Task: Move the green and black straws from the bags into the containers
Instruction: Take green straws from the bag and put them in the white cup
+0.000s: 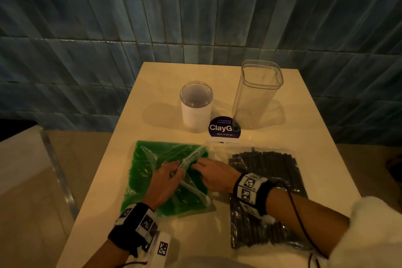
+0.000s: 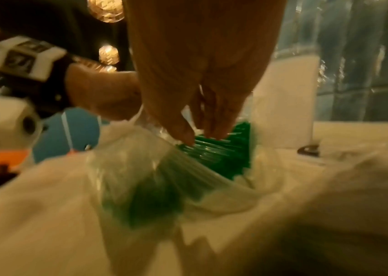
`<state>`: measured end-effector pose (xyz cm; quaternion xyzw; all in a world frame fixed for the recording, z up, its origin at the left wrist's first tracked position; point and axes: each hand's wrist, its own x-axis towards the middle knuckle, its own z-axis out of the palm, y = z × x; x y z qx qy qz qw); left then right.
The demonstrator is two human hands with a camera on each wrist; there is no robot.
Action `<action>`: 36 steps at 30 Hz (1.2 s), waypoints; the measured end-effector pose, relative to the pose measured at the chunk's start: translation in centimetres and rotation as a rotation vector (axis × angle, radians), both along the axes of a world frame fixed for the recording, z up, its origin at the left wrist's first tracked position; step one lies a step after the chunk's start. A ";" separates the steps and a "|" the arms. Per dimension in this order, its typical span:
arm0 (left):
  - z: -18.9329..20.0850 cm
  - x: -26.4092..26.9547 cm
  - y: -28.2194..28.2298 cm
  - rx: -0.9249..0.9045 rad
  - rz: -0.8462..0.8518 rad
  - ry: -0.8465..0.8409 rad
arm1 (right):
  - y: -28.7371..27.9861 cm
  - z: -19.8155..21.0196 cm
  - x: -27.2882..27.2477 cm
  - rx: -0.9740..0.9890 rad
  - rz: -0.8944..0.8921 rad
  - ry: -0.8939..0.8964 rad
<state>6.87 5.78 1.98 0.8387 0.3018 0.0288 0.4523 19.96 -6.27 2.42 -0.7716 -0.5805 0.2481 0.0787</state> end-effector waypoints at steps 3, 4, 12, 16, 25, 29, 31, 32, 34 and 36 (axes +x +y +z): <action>0.8 0.0 -0.3 0.007 -0.030 0.014 | 1.5 -0.5 -0.5 -0.018 -0.081 0.020; 0.9 0.0 -0.4 0.008 -0.038 0.005 | 1.9 -0.5 -0.6 -0.029 -0.082 0.017; 1.5 0.5 -0.8 0.074 0.017 -0.014 | 3.2 1.2 -0.6 -0.148 -0.090 0.051; 0.4 0.6 -0.6 0.203 0.027 0.081 | 2.9 1.4 -0.7 -0.213 -0.068 0.001; -0.6 1.8 -0.3 0.191 -0.131 0.242 | 2.5 1.1 -0.6 -0.282 -0.162 -0.015; -2.3 1.6 0.5 0.191 -0.183 0.316 | 0.9 2.9 1.9 -0.363 -0.160 -0.123; -2.8 1.4 0.8 0.187 -0.203 0.295 | -0.6 4.3 3.4 -0.382 -0.169 -0.190; -3.0 1.3 0.9 0.193 -0.215 0.289 | -1.4 5.1 4.1 -0.389 -0.174 -0.232; -3.5 1.1 0.8 0.240 -0.241 0.297 | -3.0 6.9 5.2 -0.423 -0.193 -0.312; -3.8 1.1 0.6 0.293 -0.267 0.323 | -4.5 9.0 6.2 -0.468 -0.232 -0.372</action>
